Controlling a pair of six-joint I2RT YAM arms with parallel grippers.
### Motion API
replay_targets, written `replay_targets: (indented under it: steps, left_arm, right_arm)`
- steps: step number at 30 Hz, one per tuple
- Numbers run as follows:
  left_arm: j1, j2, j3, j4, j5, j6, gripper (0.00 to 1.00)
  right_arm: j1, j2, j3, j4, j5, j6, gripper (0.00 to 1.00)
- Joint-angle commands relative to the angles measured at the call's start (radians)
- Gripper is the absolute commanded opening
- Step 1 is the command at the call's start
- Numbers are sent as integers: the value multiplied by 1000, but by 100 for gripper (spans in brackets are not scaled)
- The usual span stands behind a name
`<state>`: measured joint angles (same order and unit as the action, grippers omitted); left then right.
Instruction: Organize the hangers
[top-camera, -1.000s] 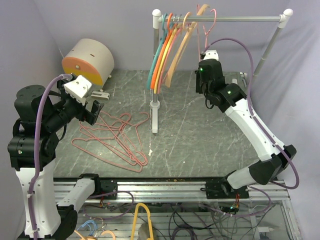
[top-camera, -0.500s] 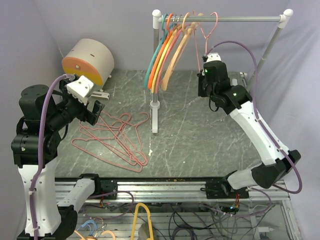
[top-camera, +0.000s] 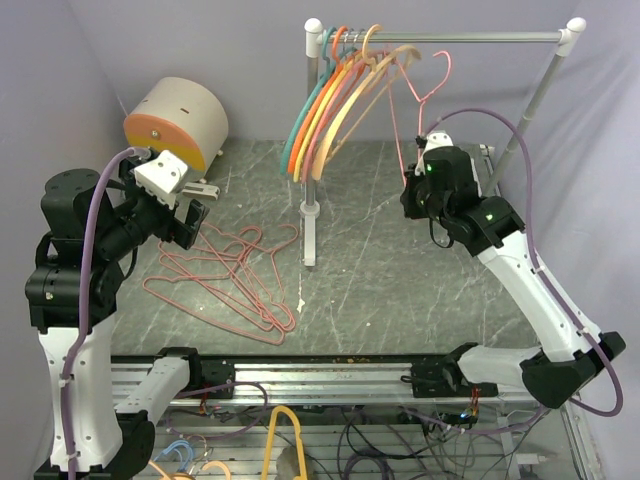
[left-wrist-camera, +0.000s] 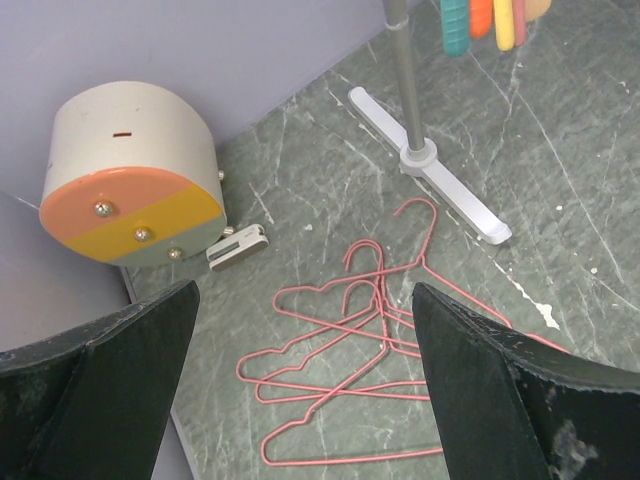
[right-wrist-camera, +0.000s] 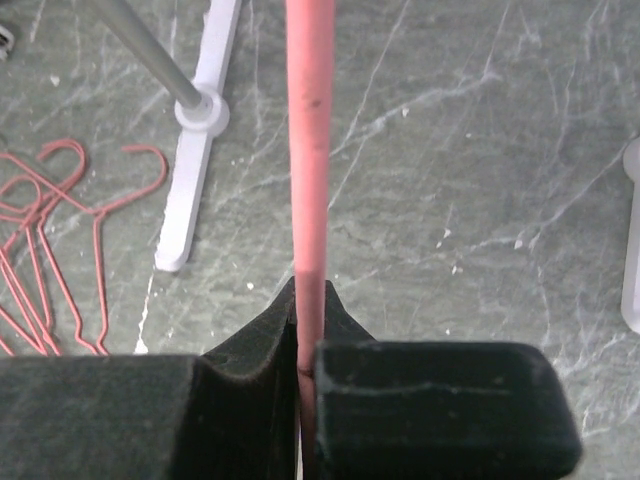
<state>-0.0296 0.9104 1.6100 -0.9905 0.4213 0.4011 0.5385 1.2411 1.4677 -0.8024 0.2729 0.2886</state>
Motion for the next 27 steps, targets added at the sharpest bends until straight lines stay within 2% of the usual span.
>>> replay_targets:
  steps: [1,20,27]
  left_arm:
    - [3,-9,-14,42,-10,-23,100]
    - [2,-7,-97,93,-50,-47,100]
    - [2,-12,-102,101,-81,-61,100]
  right_arm:
    - [-3,-39,-56,-6,-26,20,0]
    - [-2,-135,-84,-81,-77,39,0]
    - [-2,-164,-134,-105,-14,64,0]
